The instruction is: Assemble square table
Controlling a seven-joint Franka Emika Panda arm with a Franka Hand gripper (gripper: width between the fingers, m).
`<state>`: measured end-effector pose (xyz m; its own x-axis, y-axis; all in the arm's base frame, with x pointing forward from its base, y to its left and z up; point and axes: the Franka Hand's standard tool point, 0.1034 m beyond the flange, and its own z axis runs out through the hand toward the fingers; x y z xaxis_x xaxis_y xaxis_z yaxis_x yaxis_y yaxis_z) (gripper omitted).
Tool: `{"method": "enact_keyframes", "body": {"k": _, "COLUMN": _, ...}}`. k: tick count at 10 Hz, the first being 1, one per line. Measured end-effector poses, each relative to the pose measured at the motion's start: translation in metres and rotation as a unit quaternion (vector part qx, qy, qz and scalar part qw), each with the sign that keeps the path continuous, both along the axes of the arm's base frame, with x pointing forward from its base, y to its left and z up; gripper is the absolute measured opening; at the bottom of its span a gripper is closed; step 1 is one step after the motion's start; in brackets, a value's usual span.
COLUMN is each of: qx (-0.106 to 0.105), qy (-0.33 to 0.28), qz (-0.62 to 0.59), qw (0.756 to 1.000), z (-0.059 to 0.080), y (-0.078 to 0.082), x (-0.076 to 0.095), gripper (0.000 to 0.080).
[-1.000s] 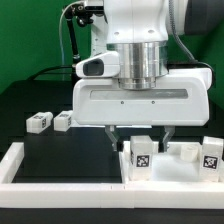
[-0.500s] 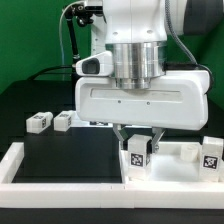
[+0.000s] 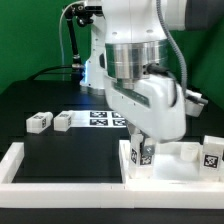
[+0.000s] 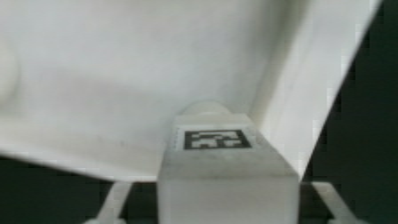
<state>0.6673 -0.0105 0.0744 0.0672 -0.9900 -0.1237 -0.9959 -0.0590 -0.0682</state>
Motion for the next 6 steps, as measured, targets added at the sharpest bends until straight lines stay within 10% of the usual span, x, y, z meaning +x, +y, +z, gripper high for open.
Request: {"method": "enact_keyframes", "body": {"k": 6, "qx": 0.019, "qy": 0.021, "qz": -0.211, "qw": 0.977, "z": -0.0008, "y": -0.0007, "x": 0.001, "gripper": 0.029}}
